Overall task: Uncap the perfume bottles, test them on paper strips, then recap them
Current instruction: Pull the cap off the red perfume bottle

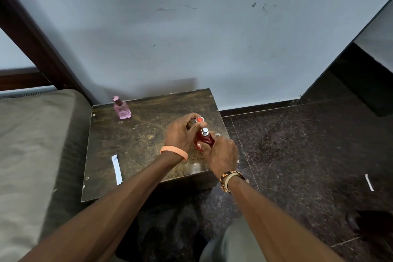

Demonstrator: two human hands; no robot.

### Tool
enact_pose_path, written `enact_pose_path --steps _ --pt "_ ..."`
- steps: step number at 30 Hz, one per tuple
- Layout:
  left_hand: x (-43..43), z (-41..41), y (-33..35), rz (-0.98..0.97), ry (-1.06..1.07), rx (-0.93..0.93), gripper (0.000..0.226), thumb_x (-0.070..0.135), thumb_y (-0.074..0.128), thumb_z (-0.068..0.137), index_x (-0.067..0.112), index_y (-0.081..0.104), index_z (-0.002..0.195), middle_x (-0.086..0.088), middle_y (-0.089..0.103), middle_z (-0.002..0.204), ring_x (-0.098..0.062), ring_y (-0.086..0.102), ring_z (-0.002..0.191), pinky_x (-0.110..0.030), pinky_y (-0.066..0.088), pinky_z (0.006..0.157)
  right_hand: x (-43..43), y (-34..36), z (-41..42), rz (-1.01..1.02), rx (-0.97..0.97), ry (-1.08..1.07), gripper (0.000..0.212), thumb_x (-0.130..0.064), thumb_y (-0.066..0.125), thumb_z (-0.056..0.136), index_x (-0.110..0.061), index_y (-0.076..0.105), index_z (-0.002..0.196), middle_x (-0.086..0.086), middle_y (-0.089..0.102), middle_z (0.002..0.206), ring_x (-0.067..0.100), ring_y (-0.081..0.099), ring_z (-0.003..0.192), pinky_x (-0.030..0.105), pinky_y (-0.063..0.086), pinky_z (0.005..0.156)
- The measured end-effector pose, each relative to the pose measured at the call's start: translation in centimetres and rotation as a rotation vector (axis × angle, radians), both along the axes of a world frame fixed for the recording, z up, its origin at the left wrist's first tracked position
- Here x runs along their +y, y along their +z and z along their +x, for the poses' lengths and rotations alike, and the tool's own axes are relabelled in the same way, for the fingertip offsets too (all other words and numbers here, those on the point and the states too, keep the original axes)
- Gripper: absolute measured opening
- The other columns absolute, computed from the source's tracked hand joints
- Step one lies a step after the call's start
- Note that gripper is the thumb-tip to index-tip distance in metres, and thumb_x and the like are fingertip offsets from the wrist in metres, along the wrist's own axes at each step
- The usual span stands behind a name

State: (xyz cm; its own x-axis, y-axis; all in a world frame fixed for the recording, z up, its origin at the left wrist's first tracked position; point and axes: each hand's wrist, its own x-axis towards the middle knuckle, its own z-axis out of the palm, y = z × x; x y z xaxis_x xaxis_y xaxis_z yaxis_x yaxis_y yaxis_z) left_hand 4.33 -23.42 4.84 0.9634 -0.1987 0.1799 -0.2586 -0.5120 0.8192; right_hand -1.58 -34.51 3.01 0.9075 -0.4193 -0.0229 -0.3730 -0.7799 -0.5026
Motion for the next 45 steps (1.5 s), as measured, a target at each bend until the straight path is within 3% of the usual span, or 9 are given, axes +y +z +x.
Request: enact_pose_path --steps 5,8,10,19,25,30,34,38,45 --pt "0.3 0.2 0.1 -0.039 -0.012 0.064 0.016 0.031 0.069 0.085 0.021 0.069 0.097 -0.002 0.064 0.091 -0.012 0.059 0.083 -0.022 0.047 0.073 -0.1 0.2 0.3 0.012 0.046 0.006 0.035 -0.043 0.075 0.082 -0.020 0.068 0.107 0.002 0.071 0.092 0.021 0.067 0.087 0.032 0.053 0.075" --pt "0.7 0.1 0.2 -0.120 -0.007 0.151 0.014 0.028 0.066 0.088 0.022 0.066 0.101 0.000 0.069 0.096 -0.015 0.064 0.091 -0.033 0.055 0.081 -0.7 0.6 0.6 0.069 0.076 0.049 0.038 -0.042 0.077 0.080 -0.022 0.069 0.111 0.000 0.072 0.096 0.020 0.066 0.090 0.031 0.052 0.077" --pt "0.9 0.0 0.7 -0.218 0.008 0.227 0.015 0.024 0.064 0.089 0.022 0.064 0.104 -0.002 0.069 0.098 -0.018 0.067 0.092 -0.039 0.058 0.080 -0.9 0.8 0.6 0.096 0.116 0.103 0.040 -0.041 0.077 0.080 -0.022 0.067 0.114 -0.001 0.071 0.100 0.020 0.066 0.093 0.032 0.052 0.078" --pt "1.5 -1.2 3.7 -0.479 0.017 0.431 0.018 0.010 0.060 0.092 0.008 0.061 0.111 -0.015 0.070 0.095 -0.023 0.071 0.082 -0.031 0.060 0.070 -1.2 3.4 0.3 0.164 0.236 0.209 0.040 -0.033 0.077 0.081 -0.019 0.062 0.115 -0.001 0.068 0.103 0.020 0.065 0.093 0.032 0.052 0.080" --pt "2.9 -2.1 5.9 -0.531 0.009 0.446 0.024 0.008 0.060 0.091 0.010 0.060 0.115 -0.009 0.070 0.099 -0.020 0.069 0.089 -0.028 0.059 0.070 0.2 8.1 -0.5 0.154 -0.110 0.142 0.045 -0.001 0.051 0.092 -0.015 0.057 0.135 0.007 0.063 0.130 0.022 0.058 0.120 0.037 0.049 0.100" --pt "5.4 -2.2 7.6 -0.574 0.009 0.451 0.023 0.001 0.064 0.088 0.006 0.063 0.110 -0.017 0.071 0.105 -0.028 0.070 0.097 -0.040 0.058 0.081 3.5 11.8 0.2 0.242 -0.195 0.366 0.041 -0.017 0.057 0.092 -0.049 0.062 0.118 -0.009 0.072 0.108 0.004 0.066 0.096 0.025 0.055 0.084" --pt "8.8 -1.9 8.2 -0.567 0.062 0.433 0.027 0.002 0.065 0.087 -0.003 0.063 0.113 -0.021 0.070 0.105 -0.033 0.069 0.098 -0.041 0.058 0.085 6.4 12.6 0.8 0.386 -0.184 0.379 0.026 -0.016 0.065 0.093 -0.026 0.072 0.115 -0.006 0.074 0.103 0.003 0.066 0.089 0.007 0.049 0.072" --pt "12.3 -1.7 8.3 -0.566 0.107 0.451 0.024 -0.001 0.063 0.088 -0.004 0.064 0.111 -0.019 0.070 0.099 -0.024 0.067 0.086 -0.034 0.058 0.083 10.1 11.2 2.0 0.462 -0.192 0.388 0.026 -0.019 0.076 0.084 -0.025 0.073 0.109 -0.011 0.074 0.094 0.007 0.070 0.087 0.036 0.060 0.080" --pt "19.5 -0.6 5.0 -0.363 0.177 0.392 0.036 -0.018 0.060 0.081 0.000 0.065 0.112 -0.011 0.069 0.099 -0.010 0.066 0.081 -0.020 0.057 0.077 17.1 8.0 4.2 0.389 -0.130 0.435 0.030 -0.013 0.081 0.078 -0.026 0.075 0.104 -0.004 0.075 0.096 0.011 0.068 0.083 0.036 0.058 0.079"
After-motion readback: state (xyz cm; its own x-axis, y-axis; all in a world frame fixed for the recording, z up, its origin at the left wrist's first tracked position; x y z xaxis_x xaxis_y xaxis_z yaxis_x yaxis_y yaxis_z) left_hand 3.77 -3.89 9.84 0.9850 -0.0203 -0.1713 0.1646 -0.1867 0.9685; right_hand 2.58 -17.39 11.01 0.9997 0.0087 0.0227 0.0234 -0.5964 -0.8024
